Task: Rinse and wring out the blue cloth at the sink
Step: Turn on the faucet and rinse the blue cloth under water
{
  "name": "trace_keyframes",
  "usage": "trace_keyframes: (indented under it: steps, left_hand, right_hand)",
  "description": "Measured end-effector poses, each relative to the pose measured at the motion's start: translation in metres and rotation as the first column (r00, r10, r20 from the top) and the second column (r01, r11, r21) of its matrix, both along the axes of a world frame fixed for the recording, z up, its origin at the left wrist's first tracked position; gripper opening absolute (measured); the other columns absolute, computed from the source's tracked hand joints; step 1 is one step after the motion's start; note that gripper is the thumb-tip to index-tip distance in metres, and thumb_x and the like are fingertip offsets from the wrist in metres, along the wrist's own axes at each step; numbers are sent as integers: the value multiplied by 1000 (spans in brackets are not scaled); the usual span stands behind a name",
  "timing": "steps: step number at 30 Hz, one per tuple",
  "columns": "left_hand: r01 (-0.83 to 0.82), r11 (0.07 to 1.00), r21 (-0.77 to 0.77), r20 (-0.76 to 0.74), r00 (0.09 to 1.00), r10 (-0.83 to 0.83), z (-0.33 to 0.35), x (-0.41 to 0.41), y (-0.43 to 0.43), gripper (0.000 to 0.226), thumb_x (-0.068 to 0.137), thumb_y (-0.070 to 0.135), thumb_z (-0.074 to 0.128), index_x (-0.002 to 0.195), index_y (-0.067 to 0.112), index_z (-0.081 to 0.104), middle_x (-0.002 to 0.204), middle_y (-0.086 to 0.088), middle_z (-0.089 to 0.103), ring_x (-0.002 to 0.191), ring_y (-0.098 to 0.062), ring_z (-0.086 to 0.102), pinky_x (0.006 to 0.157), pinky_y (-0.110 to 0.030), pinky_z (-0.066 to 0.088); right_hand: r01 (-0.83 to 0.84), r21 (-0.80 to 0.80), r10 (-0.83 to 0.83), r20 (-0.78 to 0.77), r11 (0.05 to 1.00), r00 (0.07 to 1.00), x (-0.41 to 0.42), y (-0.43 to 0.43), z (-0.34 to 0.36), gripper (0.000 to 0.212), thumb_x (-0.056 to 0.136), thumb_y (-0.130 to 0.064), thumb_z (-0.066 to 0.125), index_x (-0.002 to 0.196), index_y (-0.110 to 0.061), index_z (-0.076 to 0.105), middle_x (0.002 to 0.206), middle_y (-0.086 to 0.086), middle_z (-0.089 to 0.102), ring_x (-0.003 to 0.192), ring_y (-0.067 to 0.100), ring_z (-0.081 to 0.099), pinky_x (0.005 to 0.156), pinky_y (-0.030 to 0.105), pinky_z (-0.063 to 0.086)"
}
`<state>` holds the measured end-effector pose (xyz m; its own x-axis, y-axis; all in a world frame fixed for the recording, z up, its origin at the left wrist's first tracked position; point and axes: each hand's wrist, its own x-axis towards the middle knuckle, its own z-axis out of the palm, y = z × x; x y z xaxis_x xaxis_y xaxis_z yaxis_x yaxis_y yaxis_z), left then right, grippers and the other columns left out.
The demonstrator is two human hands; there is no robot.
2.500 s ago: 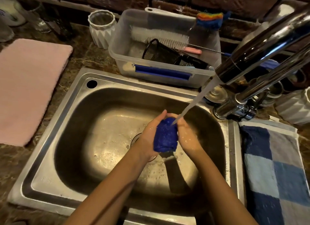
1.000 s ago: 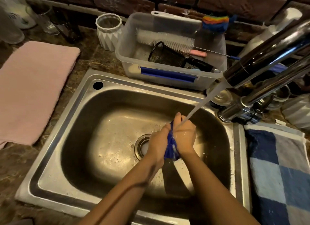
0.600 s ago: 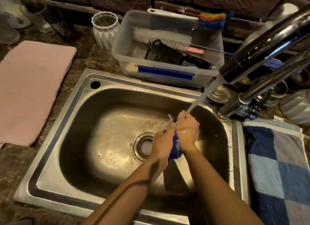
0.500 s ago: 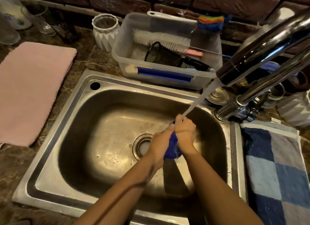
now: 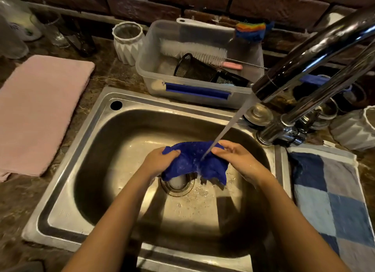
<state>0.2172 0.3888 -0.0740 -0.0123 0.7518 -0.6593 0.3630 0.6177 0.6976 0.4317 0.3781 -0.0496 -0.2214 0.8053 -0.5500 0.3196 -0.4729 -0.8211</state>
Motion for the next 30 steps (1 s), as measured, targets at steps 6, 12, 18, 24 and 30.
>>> trace_keyframes:
  steps: [6, 12, 18, 24, 30]
  left_hand:
    - [-179, 983, 35, 90, 980, 175, -7, 11, -11, 24, 100, 26, 34, 103, 14, 54, 101, -13, 64, 94, -29, 62, 80, -44, 55]
    - [-320, 845, -428, 777, 348, 525, 6, 21, -12, 39, 85, 17, 44, 122, 3, 49, 124, -22, 56, 115, -37, 55, 94, -55, 45]
    - [-253, 855, -453, 783, 346, 517, 12, 34, -17, 40, 73, 15, 64, 111, 7, 56, 123, -19, 57, 108, -33, 58, 90, -48, 49]
    - [-233, 876, -422, 801, 358, 481, 18, 42, -19, 60, 70, 3, 60, 128, 9, 48, 122, -19, 57, 105, -33, 59, 86, -44, 49]
    - [-195, 936, -294, 838, 418, 350, 10, 12, -5, 49, 71, -8, 55, 118, 8, 53, 110, -15, 62, 104, -32, 59, 93, -44, 48]
  right_hand:
    - [-144, 321, -2, 414, 936, 910, -17, -22, 8, 21, 80, -31, 68, 99, -28, 61, 92, -11, 51, 89, 9, 54, 79, 19, 43]
    - [-36, 345, -87, 336, 938, 938, -25, -59, -25, 26, 79, -9, 66, 96, -26, 56, 96, -10, 53, 93, 11, 52, 77, 12, 40]
    - [383, 145, -403, 142, 912, 904, -24, -51, -31, 16, 95, -14, 45, 107, -14, 56, 100, 2, 61, 79, 4, 56, 62, 13, 45]
    - [376, -253, -440, -280, 891, 853, -23, -16, -40, 48, 96, -53, 26, 115, -24, 58, 116, 6, 65, 109, 25, 62, 96, 46, 49]
    - [273, -385, -446, -493, 882, 747, -23, -13, -29, 26, 87, -31, 52, 105, -15, 63, 102, 12, 71, 88, 25, 70, 70, 34, 60]
